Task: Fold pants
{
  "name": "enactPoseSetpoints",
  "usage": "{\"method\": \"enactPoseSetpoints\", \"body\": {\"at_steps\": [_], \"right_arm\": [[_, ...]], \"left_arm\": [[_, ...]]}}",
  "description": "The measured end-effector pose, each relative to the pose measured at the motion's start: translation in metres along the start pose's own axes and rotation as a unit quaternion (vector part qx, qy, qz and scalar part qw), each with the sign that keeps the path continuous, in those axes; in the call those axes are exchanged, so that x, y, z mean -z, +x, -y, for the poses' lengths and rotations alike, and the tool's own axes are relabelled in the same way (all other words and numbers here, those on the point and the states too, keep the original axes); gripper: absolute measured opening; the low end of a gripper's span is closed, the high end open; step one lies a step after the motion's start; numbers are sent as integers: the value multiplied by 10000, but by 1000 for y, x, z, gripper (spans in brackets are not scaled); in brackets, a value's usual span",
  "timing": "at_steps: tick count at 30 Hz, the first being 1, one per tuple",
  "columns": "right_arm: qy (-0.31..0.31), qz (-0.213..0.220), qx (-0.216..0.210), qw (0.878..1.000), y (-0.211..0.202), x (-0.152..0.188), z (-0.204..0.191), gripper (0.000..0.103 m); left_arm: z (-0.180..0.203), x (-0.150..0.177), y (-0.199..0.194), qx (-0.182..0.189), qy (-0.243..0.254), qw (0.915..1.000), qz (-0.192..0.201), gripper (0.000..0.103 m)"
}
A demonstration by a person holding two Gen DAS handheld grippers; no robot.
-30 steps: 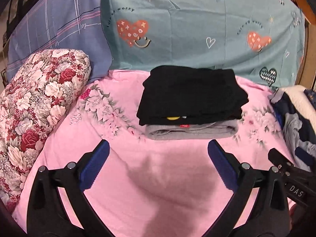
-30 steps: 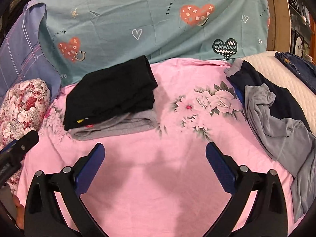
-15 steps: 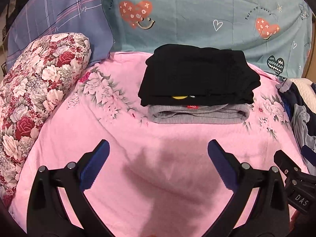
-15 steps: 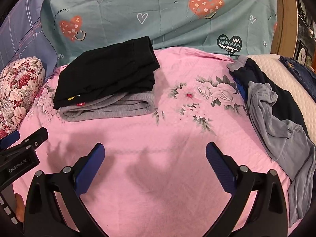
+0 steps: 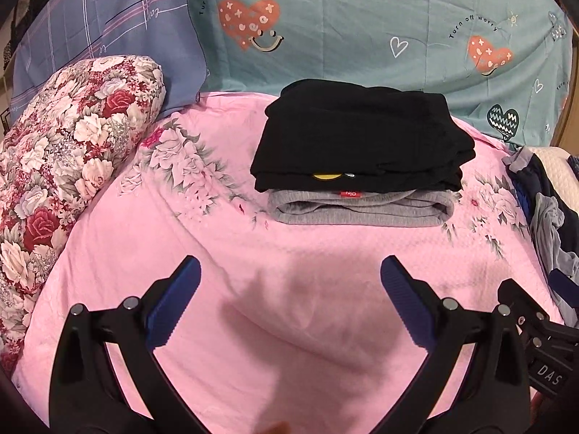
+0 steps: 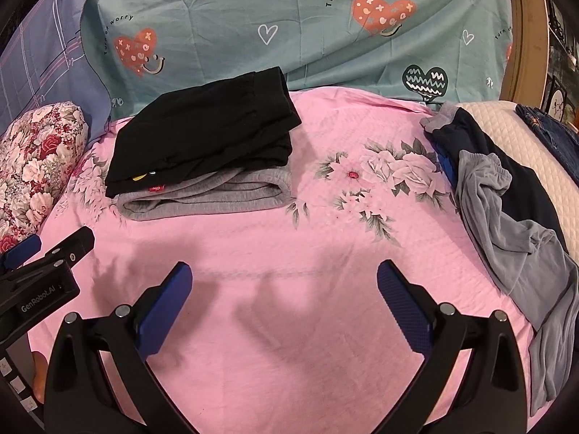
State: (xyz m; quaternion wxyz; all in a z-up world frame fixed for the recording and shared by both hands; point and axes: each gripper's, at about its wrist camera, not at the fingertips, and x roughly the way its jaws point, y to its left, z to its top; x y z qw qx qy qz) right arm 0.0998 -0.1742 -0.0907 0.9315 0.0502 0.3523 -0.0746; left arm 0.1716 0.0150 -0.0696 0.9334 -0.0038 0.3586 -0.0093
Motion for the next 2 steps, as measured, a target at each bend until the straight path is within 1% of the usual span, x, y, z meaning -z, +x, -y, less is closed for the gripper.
{"method": "enactPoseSetpoints", "body": {"at_steps": [2], "right_arm": [[6, -5, -9, 10000, 0, 0, 0, 102]], "left_arm": [[-1, 0, 0, 23, -42, 10000, -18, 101]]}}
